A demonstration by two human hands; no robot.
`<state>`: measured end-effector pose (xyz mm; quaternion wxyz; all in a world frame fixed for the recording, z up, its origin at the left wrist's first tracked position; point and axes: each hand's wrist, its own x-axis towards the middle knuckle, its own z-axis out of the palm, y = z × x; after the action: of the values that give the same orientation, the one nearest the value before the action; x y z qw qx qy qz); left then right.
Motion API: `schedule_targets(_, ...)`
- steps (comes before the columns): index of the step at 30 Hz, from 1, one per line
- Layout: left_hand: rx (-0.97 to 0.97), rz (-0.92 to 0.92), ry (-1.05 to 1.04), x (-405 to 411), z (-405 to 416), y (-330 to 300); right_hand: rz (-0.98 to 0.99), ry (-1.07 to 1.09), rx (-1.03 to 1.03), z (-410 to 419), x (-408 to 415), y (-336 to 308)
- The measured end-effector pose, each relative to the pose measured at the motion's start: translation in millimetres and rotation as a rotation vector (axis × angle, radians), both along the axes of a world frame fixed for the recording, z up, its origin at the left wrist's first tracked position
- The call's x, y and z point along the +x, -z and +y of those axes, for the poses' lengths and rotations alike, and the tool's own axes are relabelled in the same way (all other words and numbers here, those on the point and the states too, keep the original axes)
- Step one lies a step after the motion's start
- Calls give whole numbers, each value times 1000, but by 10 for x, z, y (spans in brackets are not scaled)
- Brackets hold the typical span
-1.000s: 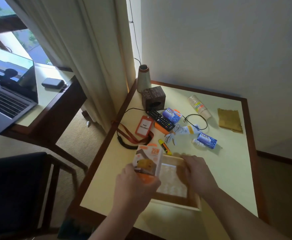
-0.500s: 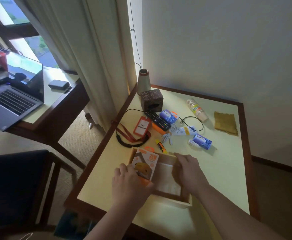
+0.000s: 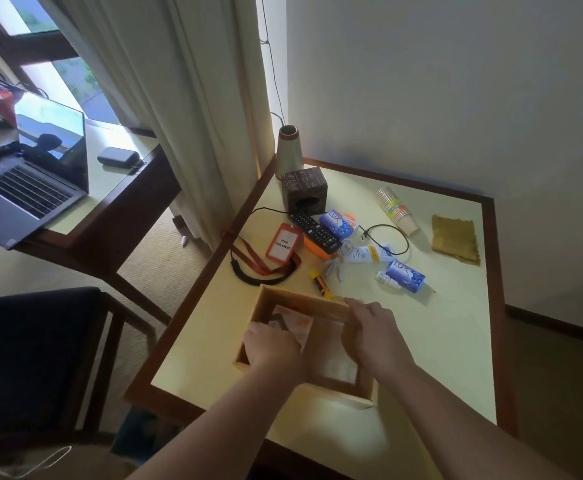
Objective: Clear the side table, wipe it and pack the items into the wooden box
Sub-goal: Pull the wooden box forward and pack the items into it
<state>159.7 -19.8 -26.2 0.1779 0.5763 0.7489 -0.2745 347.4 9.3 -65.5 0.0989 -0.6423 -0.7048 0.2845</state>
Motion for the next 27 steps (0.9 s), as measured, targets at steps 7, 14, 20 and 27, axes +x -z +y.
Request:
schedule_targets(7, -45, 55, 57, 104, 85, 64, -17, -8, -34, 13, 26, 43)
schedule_targets(14, 278, -144, -201, -20, 240, 127, -31, -15, -18, 5, 25, 58)
schedule_targets(20, 396, -284, -246, -137, 146, 266, -50, 12, -44, -8, 10, 29)
schedule_targets(27, 426, -324, -175, -222, 128, 300, -69, -2, -47, 6, 15, 21)
